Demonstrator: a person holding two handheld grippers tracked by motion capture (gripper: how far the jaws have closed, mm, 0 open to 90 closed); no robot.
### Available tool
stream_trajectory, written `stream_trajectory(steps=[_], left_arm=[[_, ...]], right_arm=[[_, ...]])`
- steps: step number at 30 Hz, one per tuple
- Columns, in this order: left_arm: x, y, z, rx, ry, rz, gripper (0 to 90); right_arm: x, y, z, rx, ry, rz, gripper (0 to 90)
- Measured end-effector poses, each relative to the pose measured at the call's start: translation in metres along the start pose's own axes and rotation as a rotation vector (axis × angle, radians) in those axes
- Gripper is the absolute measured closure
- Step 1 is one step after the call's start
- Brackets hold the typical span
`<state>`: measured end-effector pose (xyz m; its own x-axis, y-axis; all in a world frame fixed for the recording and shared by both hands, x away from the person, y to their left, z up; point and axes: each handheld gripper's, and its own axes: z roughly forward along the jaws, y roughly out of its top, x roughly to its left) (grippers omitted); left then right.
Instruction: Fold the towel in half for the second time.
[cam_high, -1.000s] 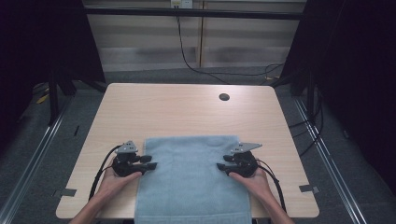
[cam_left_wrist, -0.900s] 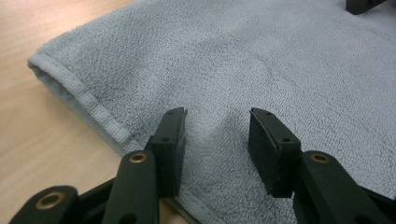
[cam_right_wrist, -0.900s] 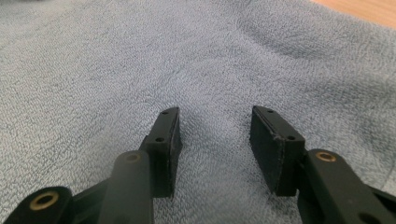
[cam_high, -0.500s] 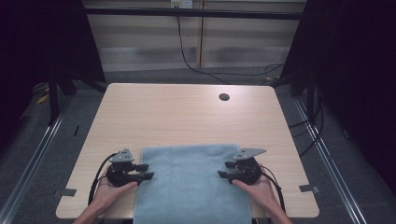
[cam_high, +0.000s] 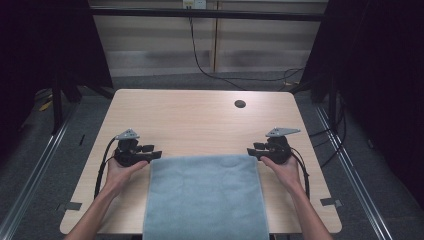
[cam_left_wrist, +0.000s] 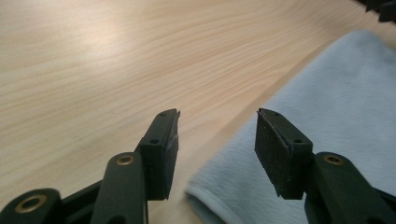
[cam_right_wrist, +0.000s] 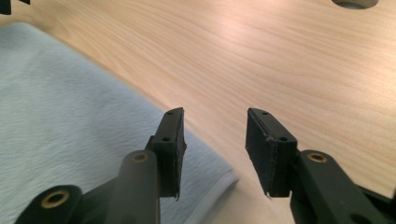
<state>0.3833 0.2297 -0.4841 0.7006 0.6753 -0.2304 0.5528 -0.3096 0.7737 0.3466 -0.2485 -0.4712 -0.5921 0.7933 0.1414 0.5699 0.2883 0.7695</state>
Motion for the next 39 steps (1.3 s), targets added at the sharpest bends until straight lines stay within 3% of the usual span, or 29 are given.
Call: stream_trajectory(steps=[2, 4, 6, 14, 20, 22, 24, 28, 31, 34, 39], left_arm=[[0.004, -0.003, 0.004, 0.014, -0.015, -0.020, 48.1], [0.004, -0.007, 0.008, 0.050, -0.018, 0.004, 46.0], [0.004, -0.011, 0.007, 0.057, -0.020, 0.005, 44.7], [0.005, -0.023, 0.003, 0.077, -0.026, 0.011, 41.4], [-0.002, -0.028, 0.004, 0.079, -0.070, 0.068, 63.7], [-0.002, -0.029, 0.004, 0.084, -0.090, 0.067, 75.6], [-0.001, -0.029, 0.003, 0.077, -0.100, 0.054, 82.0], [-0.001, -0.027, -0.002, 0.024, -0.103, 0.023, 86.0], [0.000, -0.020, -0.009, -0.009, -0.112, 0.008, 86.5], [0.001, -0.008, -0.016, -0.082, -0.112, -0.007, 86.6], [0.002, 0.014, -0.017, -0.110, -0.075, -0.006, 86.8]], right_arm=[[-0.005, -0.003, 0.010, 0.005, 0.018, 0.015, 55.2], [-0.006, -0.007, 0.017, 0.035, 0.034, 0.020, 53.8], [-0.004, -0.012, 0.023, 0.086, 0.035, -0.004, 52.4], [-0.005, -0.021, 0.026, 0.105, 0.032, -0.014, 55.3], [0.002, -0.023, 0.026, 0.099, 0.050, -0.017, 74.4], [0.002, -0.024, 0.025, 0.097, 0.061, 0.003, 80.2], [0.004, -0.024, 0.024, 0.096, 0.067, 0.013, 82.9], [0.006, -0.021, 0.019, 0.074, 0.059, 0.016, 84.3], [0.005, -0.015, 0.010, 0.009, 0.080, 0.046, 84.5], [0.004, -0.006, 0.002, -0.042, 0.079, 0.043, 84.7], [-0.002, 0.008, -0.008, -0.114, 0.077, 0.061, 84.9]])
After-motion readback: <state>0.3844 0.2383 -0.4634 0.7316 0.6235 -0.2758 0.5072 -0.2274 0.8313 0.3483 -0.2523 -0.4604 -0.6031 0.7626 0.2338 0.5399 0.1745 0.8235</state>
